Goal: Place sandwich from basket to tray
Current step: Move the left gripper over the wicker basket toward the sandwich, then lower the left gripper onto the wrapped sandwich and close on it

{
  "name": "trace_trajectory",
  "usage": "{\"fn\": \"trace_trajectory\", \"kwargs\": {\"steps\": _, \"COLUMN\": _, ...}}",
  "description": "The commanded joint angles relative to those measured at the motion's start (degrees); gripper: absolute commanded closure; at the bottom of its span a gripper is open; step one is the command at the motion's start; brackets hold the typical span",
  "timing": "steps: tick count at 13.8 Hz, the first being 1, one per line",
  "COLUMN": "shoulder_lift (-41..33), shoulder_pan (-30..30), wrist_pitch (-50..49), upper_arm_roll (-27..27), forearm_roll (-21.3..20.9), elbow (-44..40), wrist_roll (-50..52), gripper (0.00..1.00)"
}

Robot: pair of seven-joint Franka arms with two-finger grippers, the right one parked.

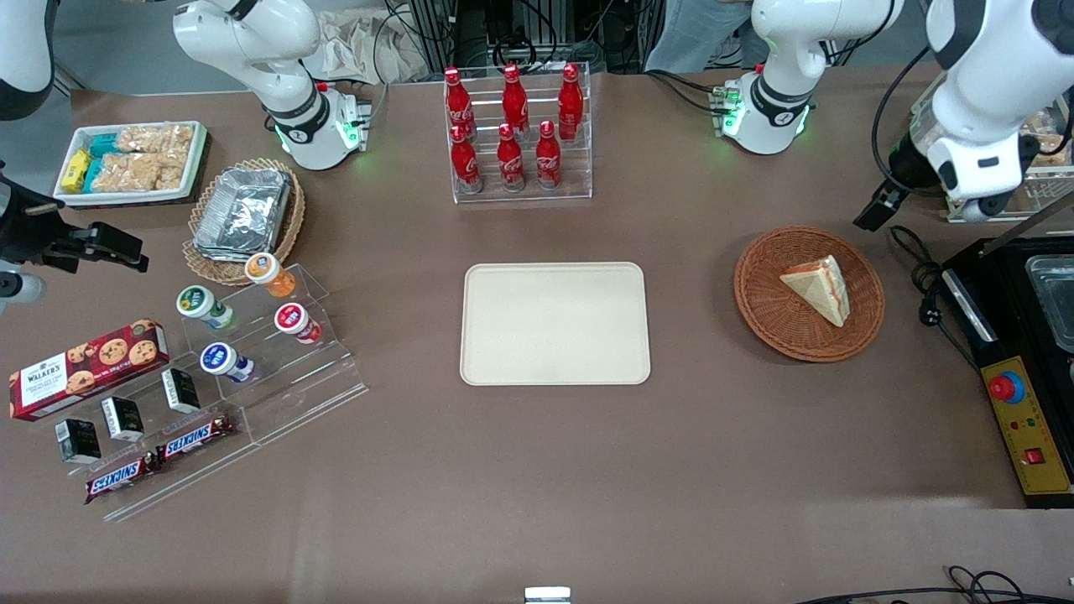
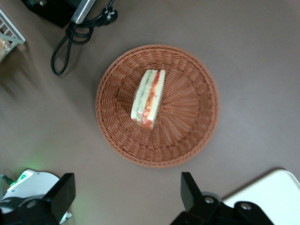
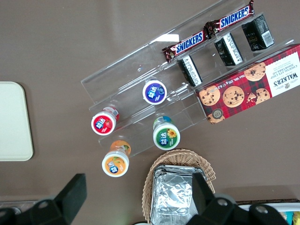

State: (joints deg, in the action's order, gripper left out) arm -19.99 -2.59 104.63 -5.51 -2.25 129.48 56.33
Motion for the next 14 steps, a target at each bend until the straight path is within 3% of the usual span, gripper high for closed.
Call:
{"fn": "trace_trajectory", "kwargs": {"steps": 1, "shoulder_lift": 2.23, "shoulder_pan": -1.10, "wrist_pitch": 4.16, "upper_arm_roll": -0.38, "forearm_roll": -0.91, "elbow": 2.61, "wrist_roll": 0.63, "gripper": 0.00}}
{"fn": "trace_trajectory", "kwargs": {"steps": 7, "shoulder_lift": 4.34, "shoulder_pan": -1.10, "wrist_pitch": 21.28, "upper_arm_roll": -0.38, "forearm_roll": -2.32, "elbow": 15.79, "wrist_roll": 0.63, "gripper": 0.00}}
{"fn": "trace_trajectory", "kwargs": {"steps": 14, "shoulder_lift": 12.60, "shoulder_pan": -2.69, "wrist_pitch": 36.85, "upper_arm_roll": -0.29, "forearm_roll": -4.25, "elbow": 20.81, "wrist_roll": 0.63, "gripper": 0.00}}
